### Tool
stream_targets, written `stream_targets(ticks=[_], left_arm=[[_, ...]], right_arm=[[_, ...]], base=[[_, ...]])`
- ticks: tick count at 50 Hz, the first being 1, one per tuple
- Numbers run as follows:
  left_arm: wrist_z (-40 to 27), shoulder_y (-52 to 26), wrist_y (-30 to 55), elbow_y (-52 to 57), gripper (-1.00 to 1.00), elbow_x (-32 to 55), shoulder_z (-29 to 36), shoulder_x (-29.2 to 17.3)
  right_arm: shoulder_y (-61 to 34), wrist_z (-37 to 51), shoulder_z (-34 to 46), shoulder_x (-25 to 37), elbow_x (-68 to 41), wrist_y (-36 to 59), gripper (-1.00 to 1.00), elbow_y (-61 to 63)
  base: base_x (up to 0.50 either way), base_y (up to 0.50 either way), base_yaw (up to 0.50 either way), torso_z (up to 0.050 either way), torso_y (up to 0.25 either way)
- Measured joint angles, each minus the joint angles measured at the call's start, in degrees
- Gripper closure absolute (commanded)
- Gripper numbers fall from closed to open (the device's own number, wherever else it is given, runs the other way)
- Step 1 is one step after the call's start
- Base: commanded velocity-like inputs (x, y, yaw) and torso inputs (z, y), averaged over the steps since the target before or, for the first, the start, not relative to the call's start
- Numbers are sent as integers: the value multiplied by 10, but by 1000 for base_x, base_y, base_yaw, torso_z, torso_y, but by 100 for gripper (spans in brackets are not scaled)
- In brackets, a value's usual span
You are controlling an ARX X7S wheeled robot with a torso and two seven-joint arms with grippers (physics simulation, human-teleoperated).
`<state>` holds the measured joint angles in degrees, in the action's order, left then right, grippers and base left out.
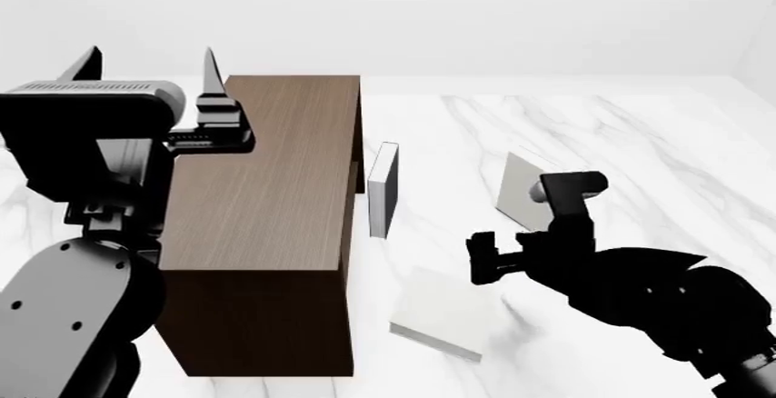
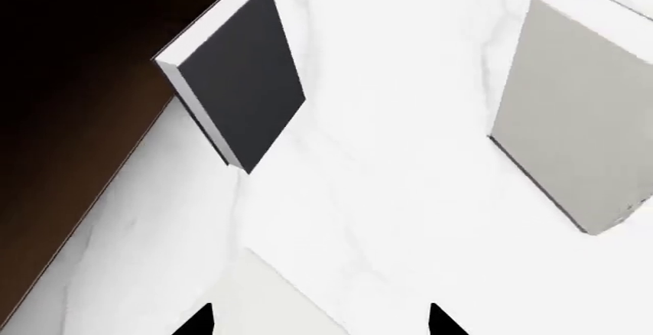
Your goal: Pick up the book on the right and place it under the cabinet shelf.
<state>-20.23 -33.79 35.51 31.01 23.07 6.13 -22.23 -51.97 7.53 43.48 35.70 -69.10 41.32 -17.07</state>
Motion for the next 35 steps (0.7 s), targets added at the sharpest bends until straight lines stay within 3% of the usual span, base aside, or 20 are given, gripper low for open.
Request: stream_targets(ticks=[14,28,35], left_arm=[[12,0,-33,-48,-100,-17,22,7],[40,-36,-119,-186,-100,-54,60,36],[46,-42,-132,-190,-100,-54,65,38]], right_arm=[[56,89,-20,62,91,-116,-100,160],[119,193,-58,101,155,-206,-100,225],[149,226,-62,120,177,-226,-100,252]], base=[[0,0,0,0,0],[0,0,0,0,0],[0,0,0,0,0]])
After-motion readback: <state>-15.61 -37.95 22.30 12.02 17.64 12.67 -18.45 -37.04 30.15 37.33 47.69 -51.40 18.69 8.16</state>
